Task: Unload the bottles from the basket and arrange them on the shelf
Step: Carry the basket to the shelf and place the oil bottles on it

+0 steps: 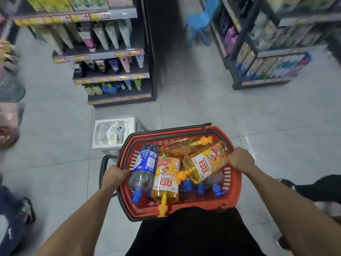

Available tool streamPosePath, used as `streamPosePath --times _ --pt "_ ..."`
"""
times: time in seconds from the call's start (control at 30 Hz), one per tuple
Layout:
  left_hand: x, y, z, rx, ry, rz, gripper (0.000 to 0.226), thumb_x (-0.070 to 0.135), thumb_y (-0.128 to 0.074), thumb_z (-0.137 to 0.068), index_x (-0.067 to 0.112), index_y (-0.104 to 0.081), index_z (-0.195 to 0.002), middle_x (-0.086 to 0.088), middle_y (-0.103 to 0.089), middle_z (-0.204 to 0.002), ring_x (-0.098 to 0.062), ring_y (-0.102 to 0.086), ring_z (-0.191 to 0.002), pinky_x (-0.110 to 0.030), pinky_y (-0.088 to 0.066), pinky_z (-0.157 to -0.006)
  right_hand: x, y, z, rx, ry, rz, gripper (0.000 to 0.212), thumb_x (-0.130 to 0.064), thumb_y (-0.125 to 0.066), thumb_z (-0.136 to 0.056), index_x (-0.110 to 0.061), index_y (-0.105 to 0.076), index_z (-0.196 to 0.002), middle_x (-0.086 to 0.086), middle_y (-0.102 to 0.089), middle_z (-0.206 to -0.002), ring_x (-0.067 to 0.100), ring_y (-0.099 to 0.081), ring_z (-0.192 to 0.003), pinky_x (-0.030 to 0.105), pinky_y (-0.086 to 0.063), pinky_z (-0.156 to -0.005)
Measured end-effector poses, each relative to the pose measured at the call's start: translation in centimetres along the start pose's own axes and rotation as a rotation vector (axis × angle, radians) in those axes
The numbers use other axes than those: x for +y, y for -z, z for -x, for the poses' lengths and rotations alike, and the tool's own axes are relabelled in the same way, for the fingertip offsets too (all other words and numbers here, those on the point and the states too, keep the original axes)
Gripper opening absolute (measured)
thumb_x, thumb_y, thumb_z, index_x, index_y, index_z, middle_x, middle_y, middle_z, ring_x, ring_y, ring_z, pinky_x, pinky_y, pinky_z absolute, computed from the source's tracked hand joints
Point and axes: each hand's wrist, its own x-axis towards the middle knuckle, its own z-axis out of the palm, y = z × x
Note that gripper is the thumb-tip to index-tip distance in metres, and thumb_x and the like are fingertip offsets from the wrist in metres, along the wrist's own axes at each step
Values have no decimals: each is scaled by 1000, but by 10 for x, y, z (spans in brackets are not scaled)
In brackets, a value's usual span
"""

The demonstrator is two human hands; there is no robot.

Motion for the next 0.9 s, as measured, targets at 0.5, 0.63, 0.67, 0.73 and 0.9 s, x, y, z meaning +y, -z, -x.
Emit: streamPosePath --times 0.5,0.63,0.67,0.73,0.9 --pt "305 40 -153 114 67 -86 36 37 -73 -80 5 -74 -96 -9 -70 -82 -25 -65 -70 -30 -52 -62 -128 168 -307 -127 42 -25 22 -32 -61 -95 -10 -64 -94 4 -67 -81 20 -63 -64 29 -55 -61" --pt "366 60 -189 119 90 -67 37 38 -74 -80 7 -73 -100 -11 -71 -90 -29 -67 -77 -30 -53 -69 -170 210 -365 -157 27 6 25 -33 -66 -93 -7 -65 -94 3 -64 -72 18 -64 -59 30 -57 -59" --pt "378 64 -200 117 96 -55 38 39 -74 -80 7 -72 -100 -10 -71 -90 -29 -68 -77 -31 -55 -70 -182 219 -378 -152 28 12 26 -33 -66 -93 -7 -65 -94 3 -64 -72 18 -64 -59 29 -57 -58" --pt "403 71 -229 111 90 -36 40 39 -74 -81 6 -72 -102 -10 -71 -90 -29 -69 -78 -33 -58 -73 -207 234 -406 -141 43 19 27 -35 -65 -95 -8 -65 -94 2 -64 -71 17 -64 -57 27 -51 -53" --pt "481 95 -323 64 43 -16 38 34 -73 -84 2 -70 -104 -11 -67 -88 -30 -64 -78 -31 -51 -71 -281 275 -487 -81 21 77 28 -33 -71 -87 -8 -67 -99 6 -69 -84 20 -63 -64 27 -50 -59"
